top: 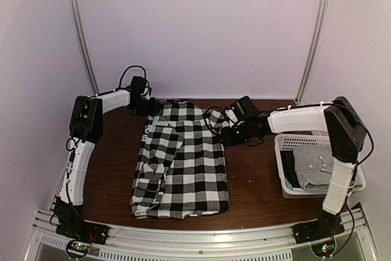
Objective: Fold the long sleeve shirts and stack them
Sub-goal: Adjust the 1/3-folded shirt at the center of the board.
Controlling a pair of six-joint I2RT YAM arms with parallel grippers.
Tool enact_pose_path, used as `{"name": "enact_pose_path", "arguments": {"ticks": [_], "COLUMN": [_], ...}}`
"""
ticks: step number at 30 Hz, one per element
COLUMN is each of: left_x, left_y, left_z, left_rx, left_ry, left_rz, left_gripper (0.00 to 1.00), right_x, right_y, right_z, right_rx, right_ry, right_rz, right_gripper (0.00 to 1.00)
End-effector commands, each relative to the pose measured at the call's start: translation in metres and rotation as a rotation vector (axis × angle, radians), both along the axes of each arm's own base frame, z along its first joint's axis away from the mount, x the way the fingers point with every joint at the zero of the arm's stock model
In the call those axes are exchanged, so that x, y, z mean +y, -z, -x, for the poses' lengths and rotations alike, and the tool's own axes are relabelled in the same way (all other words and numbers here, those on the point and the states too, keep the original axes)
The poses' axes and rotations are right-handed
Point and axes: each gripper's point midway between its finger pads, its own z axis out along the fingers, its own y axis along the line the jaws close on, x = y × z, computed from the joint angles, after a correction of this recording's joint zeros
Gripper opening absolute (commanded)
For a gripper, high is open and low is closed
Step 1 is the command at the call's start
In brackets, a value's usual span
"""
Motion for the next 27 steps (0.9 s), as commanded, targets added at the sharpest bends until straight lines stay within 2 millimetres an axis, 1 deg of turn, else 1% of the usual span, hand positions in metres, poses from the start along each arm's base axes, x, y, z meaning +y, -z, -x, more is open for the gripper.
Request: {"name": "enact_pose_path", "arguments": {"ticks": [1,3,5,9,12,16,18,20,22,25,27], "left_x": [-0.004,-0.006,-0.008,-0.009,-0.008,-0.007,-0.007,-0.008,-0.01,-0.011,-0.012], "left_y": [-0.024,-0.032,-0.036,-0.034,-0.03,-0.028,-0.029,-0.032,-0.038,-0.052,-0.065], "left_z": [-0.006,-0.007,-0.008,-0.007,-0.006,-0.005,-0.005,-0.006,-0.007,-0.01,-0.012], "left_rx": [-0.04,-0.056,-0.063,-0.061,-0.055,-0.054,-0.057,-0.062,-0.071,-0.091,-0.115], "left_ry": [0.045,0.054,0.063,0.074,0.081,0.085,0.089,0.094,0.1,0.104,0.104], "left_rz": [0.011,0.016,0.022,0.021,0.011,-0.003,-0.003,0.001,0.006,0.012,0.021], "left_gripper": [0.43,0.43,0.43,0.43,0.43,0.43,0.43,0.43,0.44,0.45,0.47], "right_x": [0.008,0.01,0.01,0.001,0.002,0.02,0.025,0.023,0.02,0.012,-0.001], "right_y": [0.021,0.031,0.04,0.058,0.067,0.071,0.069,0.057,0.039,0.003,-0.016], "right_z": [0.033,0.047,0.059,0.081,0.099,0.128,0.134,0.125,0.109,0.077,0.053], "right_rx": [0.043,0.055,0.064,0.094,0.123,0.154,0.164,0.136,0.097,0.037,0.006], "right_ry": [-0.035,-0.05,-0.053,-0.05,-0.069,-0.128,-0.139,-0.115,-0.087,-0.032,0.02], "right_rz": [0.063,0.094,0.14,0.212,0.231,0.233,0.221,0.22,0.216,0.174,0.143], "right_gripper": [0.42,0.41,0.4,0.39,0.39,0.39,0.39,0.39,0.4,0.45,0.48]}}
